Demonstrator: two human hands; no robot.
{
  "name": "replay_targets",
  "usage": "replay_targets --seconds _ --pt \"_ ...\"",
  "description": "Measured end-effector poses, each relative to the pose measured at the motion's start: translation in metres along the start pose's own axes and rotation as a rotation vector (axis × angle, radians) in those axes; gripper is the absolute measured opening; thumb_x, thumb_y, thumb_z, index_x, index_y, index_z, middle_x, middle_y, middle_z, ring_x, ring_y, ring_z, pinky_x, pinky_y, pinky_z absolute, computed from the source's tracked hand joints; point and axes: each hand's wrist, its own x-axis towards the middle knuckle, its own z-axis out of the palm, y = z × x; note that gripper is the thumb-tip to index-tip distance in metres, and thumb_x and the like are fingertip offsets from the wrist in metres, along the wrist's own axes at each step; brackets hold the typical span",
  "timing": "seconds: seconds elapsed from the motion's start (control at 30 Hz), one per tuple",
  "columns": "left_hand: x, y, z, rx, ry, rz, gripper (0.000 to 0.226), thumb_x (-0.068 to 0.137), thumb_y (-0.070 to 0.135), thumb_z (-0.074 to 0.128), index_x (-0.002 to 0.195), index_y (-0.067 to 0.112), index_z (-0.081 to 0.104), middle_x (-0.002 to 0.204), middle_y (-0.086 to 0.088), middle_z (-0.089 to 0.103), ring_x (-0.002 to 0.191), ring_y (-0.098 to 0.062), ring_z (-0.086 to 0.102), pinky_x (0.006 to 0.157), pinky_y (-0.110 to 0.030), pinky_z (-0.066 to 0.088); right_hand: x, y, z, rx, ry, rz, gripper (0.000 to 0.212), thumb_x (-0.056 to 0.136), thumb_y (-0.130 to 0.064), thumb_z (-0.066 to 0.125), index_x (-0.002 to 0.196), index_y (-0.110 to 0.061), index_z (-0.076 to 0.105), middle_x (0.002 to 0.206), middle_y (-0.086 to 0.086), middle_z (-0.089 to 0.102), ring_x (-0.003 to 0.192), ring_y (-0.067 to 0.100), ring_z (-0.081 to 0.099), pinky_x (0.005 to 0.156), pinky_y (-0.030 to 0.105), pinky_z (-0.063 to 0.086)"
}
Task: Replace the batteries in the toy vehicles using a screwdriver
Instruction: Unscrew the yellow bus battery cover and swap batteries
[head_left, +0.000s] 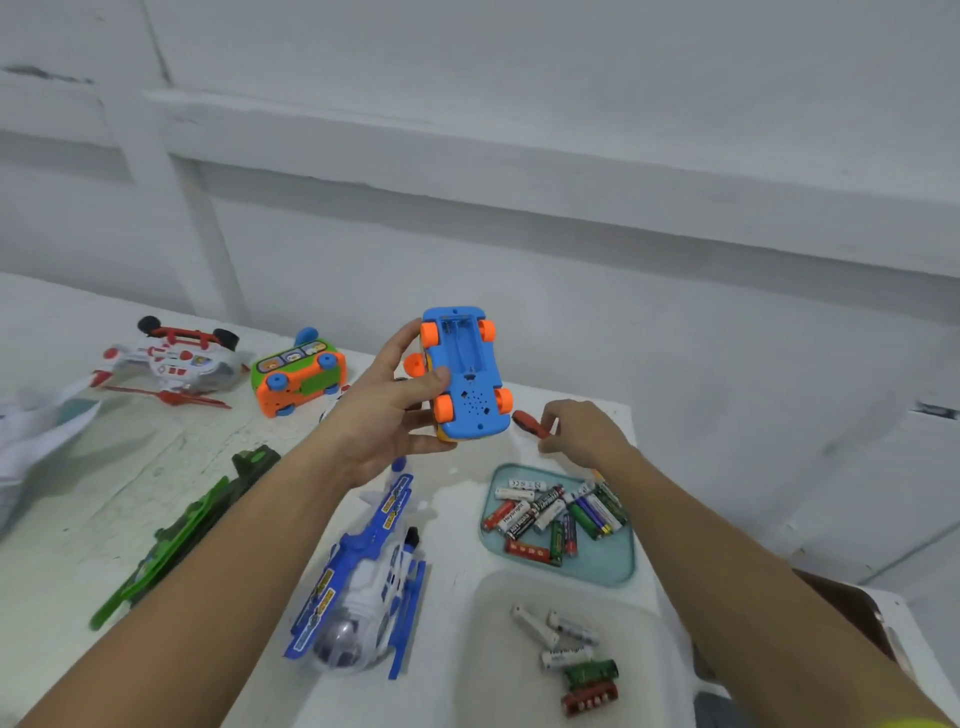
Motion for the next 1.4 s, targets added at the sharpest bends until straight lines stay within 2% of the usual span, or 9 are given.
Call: replay_targets --seconds 0.27,0.37,0.5,0.63,0.77,0.9,1.03,1.23,1.4 --pt "0.015 0.002 -0.019 0.065 0.016 -0.002 0.058 0.097 0.011 0.055 0.140 0.046 0.040 0.115 -0.007 0.072 0.101 -0.034 0.070 0.090 -0.060 0.052 0.022 -0.008 0.020 -0.001 -0.022 -0.024 0.024 0.084 -0.027 0.072 0.105 -0.019 0.066 0.103 0.001 0.060 0.089 0.017 0.053 0.070 0.030 0.040" --pt "0.022 0.000 -0.026 0.051 0.009 -0.017 0.057 0.097 0.010 0.055 0.140 0.046 0.041 0.116 -0.006 0.072 0.101 -0.035 0.070 0.091 -0.061 0.051 0.019 -0.003 0.021 0.019 -0.019 -0.032 0.026 0.084 -0.025 0.072 0.109 -0.021 0.067 0.104 -0.002 0.057 0.093 0.014 0.050 0.078 0.031 0.042" --pt "0.030 0.000 -0.037 0.032 -0.034 -0.042 0.057 0.097 0.011 0.056 0.138 0.047 0.043 0.118 -0.007 0.071 0.103 -0.036 0.069 0.092 -0.062 0.050 0.005 0.000 0.017 0.032 0.004 -0.036 0.027 0.088 -0.022 0.069 0.114 -0.021 0.064 0.104 -0.002 0.055 0.093 0.012 0.049 0.079 0.027 0.037" --pt "0.034 -0.002 -0.046 0.016 -0.071 -0.056 0.058 0.096 0.010 0.056 0.138 0.047 0.043 0.116 -0.006 0.071 0.102 -0.036 0.070 0.093 -0.064 0.049 -0.016 -0.010 0.013 0.138 0.072 -0.086 0.010 0.089 -0.014 0.063 0.093 -0.023 0.068 0.093 -0.007 0.060 0.078 0.004 0.052 0.070 0.021 0.038" --pt "0.036 -0.004 -0.051 0.015 -0.110 -0.064 0.057 0.096 0.010 0.056 0.136 0.048 0.043 0.115 -0.006 0.072 0.102 -0.035 0.070 0.092 -0.064 0.049 -0.036 -0.020 0.013 0.079 -0.098 -0.041 0.013 0.088 -0.014 0.063 0.096 -0.021 0.072 0.088 -0.013 0.060 0.085 0.007 0.058 0.075 0.021 0.047" --pt "0.037 -0.003 -0.057 0.006 -0.133 -0.066 0.058 0.097 0.009 0.055 0.139 0.046 0.041 0.113 -0.005 0.073 0.100 -0.034 0.071 0.090 -0.061 0.052 -0.042 -0.026 0.016 0.049 -0.111 0.029 0.017 0.089 -0.011 0.064 0.103 -0.014 0.072 0.089 -0.010 0.060 0.086 0.009 0.057 0.069 0.015 0.043" --pt "0.037 -0.002 -0.061 0.012 -0.142 -0.060 0.059 0.097 0.008 0.055 0.140 0.045 0.040 0.111 -0.005 0.074 0.099 -0.032 0.071 0.088 -0.060 0.053 -0.045 -0.032 0.016 0.033 -0.113 0.065 0.016 0.089 -0.010 0.064 0.103 -0.012 0.072 0.092 -0.005 0.063 0.088 0.011 0.058 0.078 0.022 0.046" --pt "0.037 -0.002 -0.066 0.015 -0.175 -0.074 0.060 0.096 0.008 0.057 0.139 0.046 0.042 0.118 -0.006 0.070 0.100 -0.033 0.071 0.088 -0.061 0.053 -0.048 -0.031 0.021 0.043 -0.083 0.110 0.013 0.089 -0.010 0.065 0.098 -0.018 0.070 0.095 -0.001 0.063 0.087 0.015 0.059 0.073 0.023 0.044" --pt "0.038 -0.004 -0.067 0.022 -0.192 -0.086 0.060 0.096 0.009 0.058 0.139 0.047 0.042 0.118 -0.008 0.070 0.101 -0.034 0.070 0.087 -0.061 0.053 -0.053 -0.028 0.021 0.132 -0.045 0.160 0.010 0.094 -0.016 0.055 0.094 -0.026 0.058 0.100 0.004 0.065 0.087 0.022 0.063 0.074 0.034 0.050"
